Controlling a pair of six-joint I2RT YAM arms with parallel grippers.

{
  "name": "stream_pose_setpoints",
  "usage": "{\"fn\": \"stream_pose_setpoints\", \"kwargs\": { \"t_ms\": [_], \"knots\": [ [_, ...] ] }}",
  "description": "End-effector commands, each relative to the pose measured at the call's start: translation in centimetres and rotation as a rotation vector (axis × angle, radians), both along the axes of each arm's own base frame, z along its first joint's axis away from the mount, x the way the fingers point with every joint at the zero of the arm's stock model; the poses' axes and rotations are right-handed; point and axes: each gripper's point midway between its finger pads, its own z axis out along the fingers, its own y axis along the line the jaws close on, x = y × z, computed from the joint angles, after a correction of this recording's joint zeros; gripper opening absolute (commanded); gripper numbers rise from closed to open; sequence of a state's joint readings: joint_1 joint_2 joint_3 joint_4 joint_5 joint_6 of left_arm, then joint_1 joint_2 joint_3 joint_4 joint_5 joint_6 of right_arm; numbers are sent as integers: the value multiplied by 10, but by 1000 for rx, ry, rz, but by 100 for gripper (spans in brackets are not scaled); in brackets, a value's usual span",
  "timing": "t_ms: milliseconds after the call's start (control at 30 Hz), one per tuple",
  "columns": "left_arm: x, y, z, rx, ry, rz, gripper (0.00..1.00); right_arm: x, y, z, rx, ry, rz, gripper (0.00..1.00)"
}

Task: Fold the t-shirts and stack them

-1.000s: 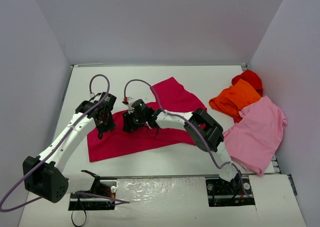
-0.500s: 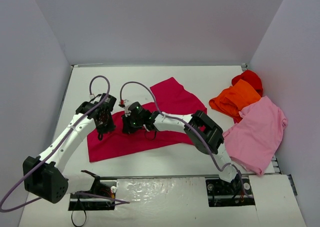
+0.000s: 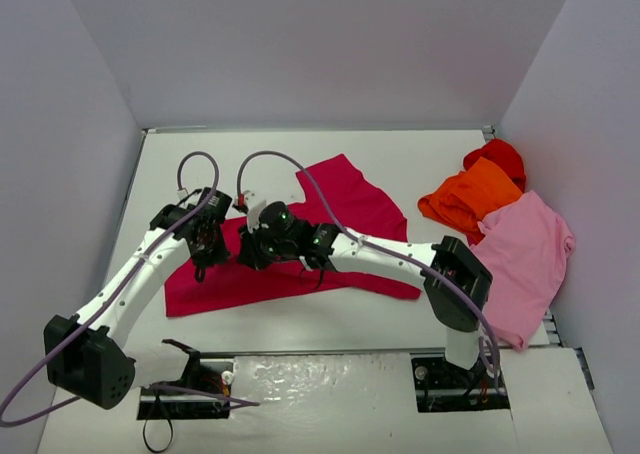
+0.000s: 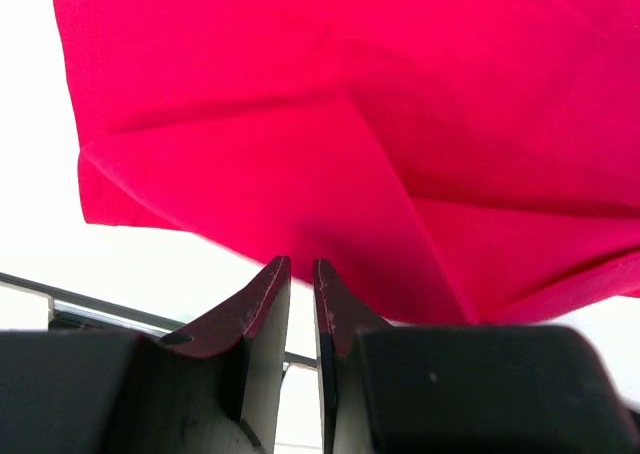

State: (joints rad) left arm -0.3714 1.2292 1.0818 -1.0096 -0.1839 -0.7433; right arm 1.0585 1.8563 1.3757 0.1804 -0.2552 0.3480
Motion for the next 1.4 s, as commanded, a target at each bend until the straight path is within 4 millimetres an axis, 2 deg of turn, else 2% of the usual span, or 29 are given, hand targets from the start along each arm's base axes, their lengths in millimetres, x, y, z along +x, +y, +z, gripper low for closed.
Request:
{"fn": "stream_pose_setpoints", "kwargs": {
  "t_ms": [0, 133, 467, 567, 700, 767, 933, 1100, 1233, 1367],
  "knots": [
    [6, 4, 16, 0, -67, 19, 13, -31, -6, 15, 21, -14, 33, 0],
    [5, 6, 18, 5, -70, 19, 13, -53, -14, -1, -8, 32, 50, 0],
    [5, 10, 24, 21, -86, 23, 13, -112, -14, 2, -2, 83, 130, 0],
    [7, 9, 24, 18, -91, 21, 13, -130, -17, 11, 8, 85, 149, 0],
    [8, 8, 25, 10, -97, 21, 13, -151, -27, 39, 51, 61, 152, 0],
    [8, 7, 24, 10, -96, 18, 13, -160, -30, 47, 58, 57, 152, 0],
    [10, 6, 24, 4, -99, 16, 13, -170, -37, 43, 38, 54, 148, 0],
    [9, 4, 24, -5, -101, 14, 13, -163, -35, 32, 1, 8, 130, 0],
    [6, 7, 26, 1, -102, 15, 13, -158, -25, 25, -26, -36, 154, 0],
    [2, 10, 27, 14, -93, 12, 13, -160, -10, 5, -63, -19, 205, 0]
  ]
}}
